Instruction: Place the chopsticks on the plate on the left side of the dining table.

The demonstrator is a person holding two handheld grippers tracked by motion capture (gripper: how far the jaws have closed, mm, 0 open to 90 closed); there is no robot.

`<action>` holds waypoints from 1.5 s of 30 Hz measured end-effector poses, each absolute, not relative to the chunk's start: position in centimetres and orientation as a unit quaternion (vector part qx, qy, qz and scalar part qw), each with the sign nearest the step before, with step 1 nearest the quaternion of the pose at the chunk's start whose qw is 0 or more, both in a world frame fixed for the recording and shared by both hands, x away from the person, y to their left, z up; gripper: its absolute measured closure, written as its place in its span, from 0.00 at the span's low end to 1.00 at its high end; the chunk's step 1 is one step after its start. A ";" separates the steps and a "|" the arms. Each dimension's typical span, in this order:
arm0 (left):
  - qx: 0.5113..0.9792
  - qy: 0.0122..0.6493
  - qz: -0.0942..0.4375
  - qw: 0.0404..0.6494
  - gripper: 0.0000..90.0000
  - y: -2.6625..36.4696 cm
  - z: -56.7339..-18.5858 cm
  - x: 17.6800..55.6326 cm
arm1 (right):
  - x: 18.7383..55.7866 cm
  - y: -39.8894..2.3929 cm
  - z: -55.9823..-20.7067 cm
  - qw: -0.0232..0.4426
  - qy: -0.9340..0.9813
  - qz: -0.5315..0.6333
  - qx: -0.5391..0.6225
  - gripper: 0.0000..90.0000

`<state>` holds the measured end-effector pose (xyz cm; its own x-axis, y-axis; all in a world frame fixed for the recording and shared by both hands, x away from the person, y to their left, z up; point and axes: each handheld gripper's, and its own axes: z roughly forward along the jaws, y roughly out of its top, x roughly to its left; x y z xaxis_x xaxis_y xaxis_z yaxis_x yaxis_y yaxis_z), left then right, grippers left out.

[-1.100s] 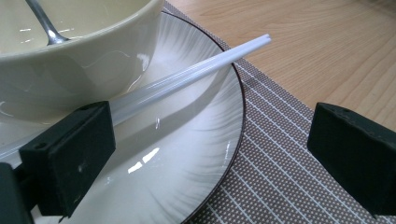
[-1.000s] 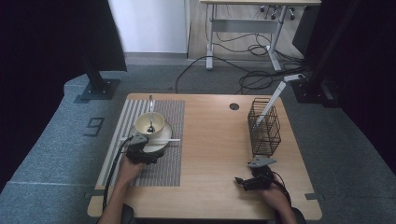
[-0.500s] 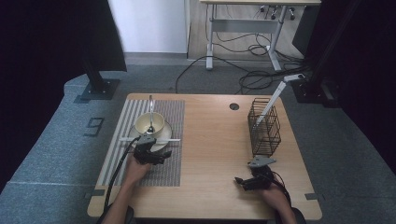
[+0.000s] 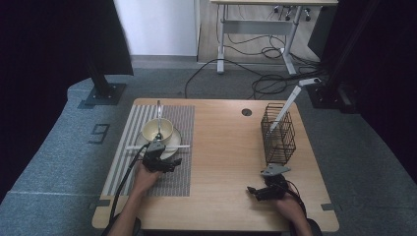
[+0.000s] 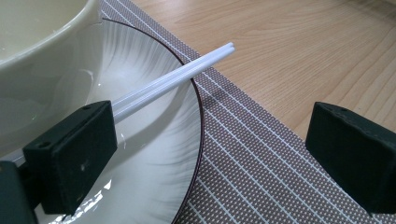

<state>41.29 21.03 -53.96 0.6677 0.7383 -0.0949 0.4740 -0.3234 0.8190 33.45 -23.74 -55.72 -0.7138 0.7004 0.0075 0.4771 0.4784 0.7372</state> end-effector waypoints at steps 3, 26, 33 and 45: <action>0.798 0.380 0.150 0.442 0.02 21.0 -54.0 41.3 | 33.4 -23.7 -55.7 0.149 0.847 0.374 0.348 0.11; 0.762 0.432 0.175 0.450 0.00 24.7 -52.5 39.9 | 33.5 -23.7 -55.7 0.149 0.847 0.374 0.347 0.11; 0.740 0.464 0.199 0.444 0.00 27.2 -52.1 39.3 | 33.4 -23.7 -55.7 0.149 0.847 0.374 0.347 0.11; 0.727 0.498 0.239 0.408 0.00 30.4 -52.2 39.0 | 33.4 -23.7 -55.7 0.149 0.847 0.374 0.347 0.11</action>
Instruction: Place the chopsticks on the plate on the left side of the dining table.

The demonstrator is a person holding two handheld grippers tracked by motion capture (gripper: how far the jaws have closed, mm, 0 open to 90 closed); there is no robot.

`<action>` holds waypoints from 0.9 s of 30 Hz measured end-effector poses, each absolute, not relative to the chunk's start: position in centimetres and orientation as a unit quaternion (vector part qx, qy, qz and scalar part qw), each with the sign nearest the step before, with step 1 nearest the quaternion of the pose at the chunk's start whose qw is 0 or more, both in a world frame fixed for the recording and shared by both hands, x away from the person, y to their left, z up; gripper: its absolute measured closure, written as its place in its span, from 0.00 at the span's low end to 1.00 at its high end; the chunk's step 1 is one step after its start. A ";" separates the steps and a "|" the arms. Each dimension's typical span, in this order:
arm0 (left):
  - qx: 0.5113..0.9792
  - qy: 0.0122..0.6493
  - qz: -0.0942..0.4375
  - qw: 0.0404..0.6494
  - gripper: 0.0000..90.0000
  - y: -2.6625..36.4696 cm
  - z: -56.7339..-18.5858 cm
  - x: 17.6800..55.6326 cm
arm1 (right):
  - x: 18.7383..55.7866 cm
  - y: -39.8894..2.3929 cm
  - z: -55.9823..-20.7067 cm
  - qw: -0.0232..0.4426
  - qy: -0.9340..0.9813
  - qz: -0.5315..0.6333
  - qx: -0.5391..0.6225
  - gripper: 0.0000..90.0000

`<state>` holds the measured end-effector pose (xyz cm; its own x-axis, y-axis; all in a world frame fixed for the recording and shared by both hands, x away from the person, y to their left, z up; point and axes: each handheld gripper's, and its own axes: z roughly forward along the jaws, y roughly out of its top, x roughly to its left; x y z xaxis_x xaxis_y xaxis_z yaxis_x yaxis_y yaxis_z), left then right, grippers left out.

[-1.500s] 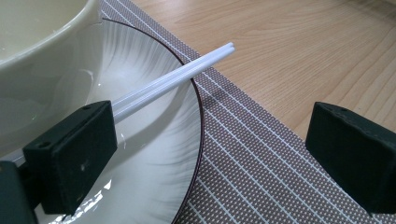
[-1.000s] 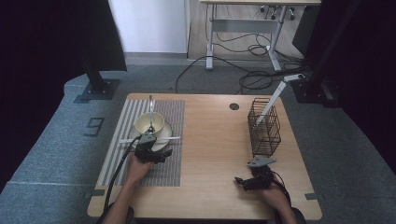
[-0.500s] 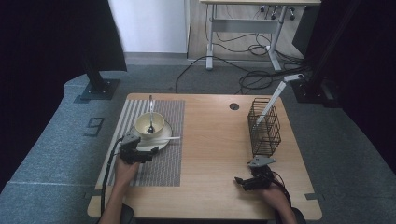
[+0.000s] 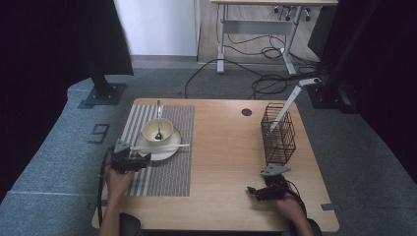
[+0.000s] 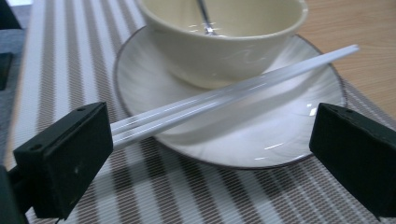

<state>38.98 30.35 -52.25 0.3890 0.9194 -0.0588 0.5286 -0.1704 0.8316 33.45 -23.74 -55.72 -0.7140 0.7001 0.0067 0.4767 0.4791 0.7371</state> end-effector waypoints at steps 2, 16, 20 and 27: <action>0.720 0.506 0.245 0.407 0.00 30.9 -52.3 38.9 | 33.4 -23.7 -55.7 0.149 0.847 0.374 0.347 0.11; 0.718 0.524 0.238 0.392 0.00 31.9 -53.2 39.3 | 33.4 -23.7 -55.7 0.149 0.847 0.374 0.347 0.11; 0.718 0.525 0.233 0.393 0.00 31.9 -53.3 39.3 | 33.4 -23.7 -55.7 0.149 0.847 0.374 0.347 0.11; 0.720 0.524 0.229 0.394 0.00 31.7 -53.4 39.4 | 33.4 -23.7 -55.7 0.149 0.847 0.374 0.347 0.11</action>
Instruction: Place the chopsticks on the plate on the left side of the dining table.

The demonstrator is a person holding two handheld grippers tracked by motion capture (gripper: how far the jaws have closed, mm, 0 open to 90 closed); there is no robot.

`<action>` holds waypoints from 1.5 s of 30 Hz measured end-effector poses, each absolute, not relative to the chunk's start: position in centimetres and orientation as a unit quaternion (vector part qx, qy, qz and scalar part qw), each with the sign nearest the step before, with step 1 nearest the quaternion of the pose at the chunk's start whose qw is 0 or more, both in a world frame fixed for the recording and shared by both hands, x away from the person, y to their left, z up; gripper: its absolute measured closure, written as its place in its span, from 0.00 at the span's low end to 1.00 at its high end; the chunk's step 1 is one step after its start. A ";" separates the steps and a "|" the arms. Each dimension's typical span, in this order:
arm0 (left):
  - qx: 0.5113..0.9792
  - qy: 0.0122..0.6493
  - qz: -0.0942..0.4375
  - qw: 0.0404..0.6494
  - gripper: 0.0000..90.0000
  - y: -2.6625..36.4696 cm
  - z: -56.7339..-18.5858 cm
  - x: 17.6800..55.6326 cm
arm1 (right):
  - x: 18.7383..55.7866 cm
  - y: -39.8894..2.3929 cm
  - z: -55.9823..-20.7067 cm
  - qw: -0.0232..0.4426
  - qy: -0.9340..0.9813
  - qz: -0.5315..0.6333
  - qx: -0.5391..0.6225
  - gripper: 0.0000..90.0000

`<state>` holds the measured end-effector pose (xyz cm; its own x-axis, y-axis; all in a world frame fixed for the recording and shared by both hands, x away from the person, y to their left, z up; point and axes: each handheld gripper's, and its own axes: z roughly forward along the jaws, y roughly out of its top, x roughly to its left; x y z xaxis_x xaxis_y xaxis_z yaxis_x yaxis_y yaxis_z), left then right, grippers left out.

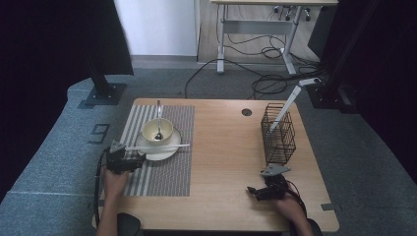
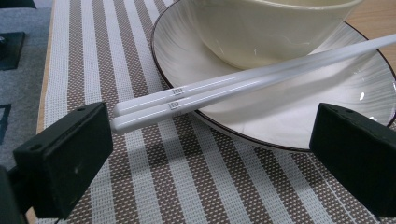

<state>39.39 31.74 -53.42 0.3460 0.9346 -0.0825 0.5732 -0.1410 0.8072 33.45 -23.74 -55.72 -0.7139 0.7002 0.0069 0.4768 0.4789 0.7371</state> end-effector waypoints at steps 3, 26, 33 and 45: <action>0.719 0.524 0.229 0.395 0.00 31.7 -53.4 39.4 | 33.5 -23.7 -55.7 0.149 0.847 0.374 0.347 0.11; 0.719 0.523 0.226 0.398 0.00 31.7 -53.4 39.3 | 33.5 -23.7 -55.7 0.149 0.847 0.374 0.348 0.11; 0.717 0.514 0.230 0.411 0.00 31.9 -52.4 38.8 | 33.4 -23.8 -55.7 0.149 0.847 0.374 0.347 0.11; 0.752 0.460 0.216 0.419 0.00 30.1 -49.9 37.0 | 33.4 -23.8 -55.7 0.149 0.847 0.374 0.346 0.11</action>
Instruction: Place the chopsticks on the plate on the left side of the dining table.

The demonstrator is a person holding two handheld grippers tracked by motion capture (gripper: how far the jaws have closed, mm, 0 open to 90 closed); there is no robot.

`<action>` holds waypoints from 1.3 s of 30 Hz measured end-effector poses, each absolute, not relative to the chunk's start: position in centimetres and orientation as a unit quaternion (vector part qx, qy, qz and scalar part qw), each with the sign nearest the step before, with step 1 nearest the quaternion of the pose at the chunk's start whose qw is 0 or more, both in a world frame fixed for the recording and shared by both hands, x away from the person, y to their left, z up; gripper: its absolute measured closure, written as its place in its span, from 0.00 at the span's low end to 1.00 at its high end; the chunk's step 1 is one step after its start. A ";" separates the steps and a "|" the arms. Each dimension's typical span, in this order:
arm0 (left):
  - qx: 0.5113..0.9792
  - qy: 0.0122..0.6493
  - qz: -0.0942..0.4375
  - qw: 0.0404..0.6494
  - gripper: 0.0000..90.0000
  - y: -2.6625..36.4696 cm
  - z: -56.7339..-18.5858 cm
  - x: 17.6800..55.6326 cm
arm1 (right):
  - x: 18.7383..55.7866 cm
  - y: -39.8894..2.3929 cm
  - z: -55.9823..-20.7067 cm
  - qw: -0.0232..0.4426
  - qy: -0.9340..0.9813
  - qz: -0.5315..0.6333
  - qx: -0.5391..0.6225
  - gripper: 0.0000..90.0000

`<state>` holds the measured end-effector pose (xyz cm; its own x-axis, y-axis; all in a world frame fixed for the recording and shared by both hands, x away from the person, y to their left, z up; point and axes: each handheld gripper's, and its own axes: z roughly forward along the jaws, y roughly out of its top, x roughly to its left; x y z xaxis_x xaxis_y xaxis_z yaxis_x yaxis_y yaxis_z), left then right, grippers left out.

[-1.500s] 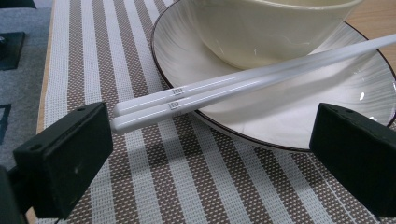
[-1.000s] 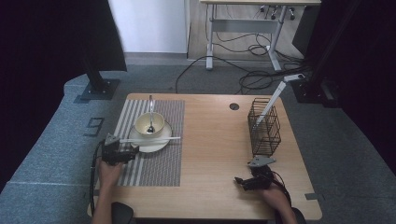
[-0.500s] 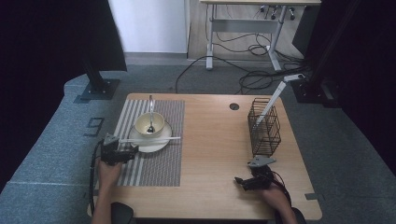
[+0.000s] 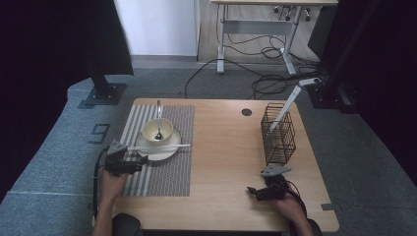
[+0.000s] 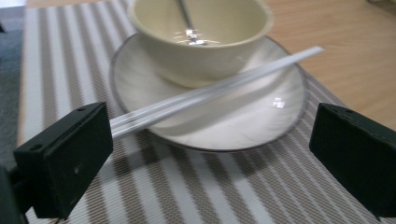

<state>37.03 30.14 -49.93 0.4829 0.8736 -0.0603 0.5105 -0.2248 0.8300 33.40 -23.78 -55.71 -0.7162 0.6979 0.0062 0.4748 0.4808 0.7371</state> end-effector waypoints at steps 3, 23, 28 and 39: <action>0.763 0.440 0.209 0.425 0.00 29.0 -49.4 36.7 | 33.4 -23.8 -55.7 0.149 0.848 0.374 0.346 0.11; 0.842 0.349 0.124 0.391 0.00 20.9 -52.6 36.6 | 33.4 -23.8 -55.7 0.149 0.848 0.374 0.346 0.11; 0.853 0.344 0.112 0.376 0.00 20.2 -53.8 36.7 | 33.4 -23.8 -55.7 0.149 0.848 0.374 0.346 0.11; 0.879 0.317 0.115 0.337 0.00 19.0 -55.1 36.5 | 33.4 -23.8 -55.7 0.149 0.848 0.374 0.346 0.11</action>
